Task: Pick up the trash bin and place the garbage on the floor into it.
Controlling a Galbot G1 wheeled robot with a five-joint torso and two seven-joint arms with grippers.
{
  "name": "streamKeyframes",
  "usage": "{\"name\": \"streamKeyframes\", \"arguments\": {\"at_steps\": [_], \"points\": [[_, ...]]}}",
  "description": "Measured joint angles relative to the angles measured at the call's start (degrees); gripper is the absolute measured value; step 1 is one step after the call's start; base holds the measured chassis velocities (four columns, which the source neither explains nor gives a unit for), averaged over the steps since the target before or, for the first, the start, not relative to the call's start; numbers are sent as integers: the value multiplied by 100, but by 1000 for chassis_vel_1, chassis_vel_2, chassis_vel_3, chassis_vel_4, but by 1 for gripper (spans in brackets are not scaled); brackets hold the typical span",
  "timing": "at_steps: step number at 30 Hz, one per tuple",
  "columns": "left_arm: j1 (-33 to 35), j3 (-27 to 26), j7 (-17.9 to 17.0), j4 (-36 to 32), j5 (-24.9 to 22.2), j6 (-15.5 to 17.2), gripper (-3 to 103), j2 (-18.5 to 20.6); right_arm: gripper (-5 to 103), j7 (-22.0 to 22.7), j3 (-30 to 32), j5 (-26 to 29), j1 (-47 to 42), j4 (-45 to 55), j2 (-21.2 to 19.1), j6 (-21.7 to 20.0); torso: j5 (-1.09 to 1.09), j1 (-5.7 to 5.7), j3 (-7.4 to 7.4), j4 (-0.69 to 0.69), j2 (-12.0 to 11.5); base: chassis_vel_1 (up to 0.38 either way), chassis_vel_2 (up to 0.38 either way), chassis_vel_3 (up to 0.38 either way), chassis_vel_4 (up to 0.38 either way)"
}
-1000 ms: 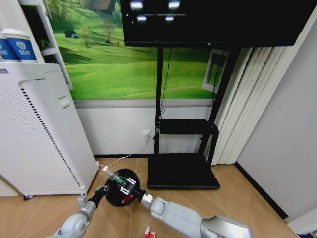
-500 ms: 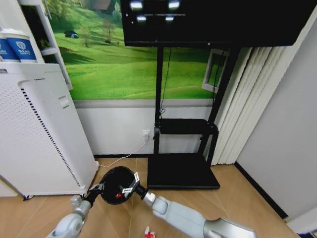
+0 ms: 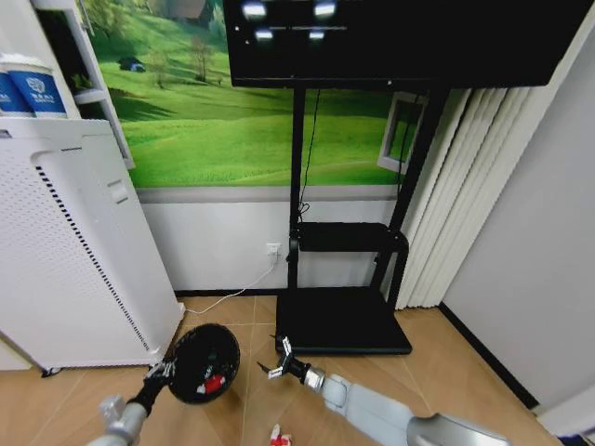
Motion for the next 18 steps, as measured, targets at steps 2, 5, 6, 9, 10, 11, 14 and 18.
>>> {"name": "streamKeyframes", "arguments": {"at_steps": [2,5,6,9,10,11,14,18], "points": [[161,-100,49,12,40,-37,6,-70,100,-2,-1,-21,-31,-71,48,0,0,0,0,0,0,0,0,0,0],[420,-282,129,48,63,-109,6,-195,100,1,68,-150,-100,-188,145,0,1,0,0,-2,0,0,0,0,0],[503,-335,151,47,64,-124,6,-240,100,10,103,-207,-126,-209,172,0,0,0,0,-3,0,0,0,0,0],[622,-410,179,21,71,-141,6,-312,100,52,163,-339,-174,-226,187,0,0,0,0,-3,0,0,0,0,0],[622,-410,179,21,71,-141,6,-312,100,52,163,-339,-174,-226,187,0,0,0,0,-3,0,0,0,0,0],[646,-426,180,-2,86,-147,6,-337,100,69,187,-368,-202,-224,181,1,0,0,0,-3,0,0,0,0,0],[655,-427,177,-32,103,-147,6,-368,100,100,229,-456,-244,-212,172,1,0,0,1,-5,0,0,0,0,0],[629,-388,138,-68,164,-148,6,-443,100,207,277,-575,-301,-166,153,2,0,2,1,-4,-1,54,-1,-38,-2]]}}
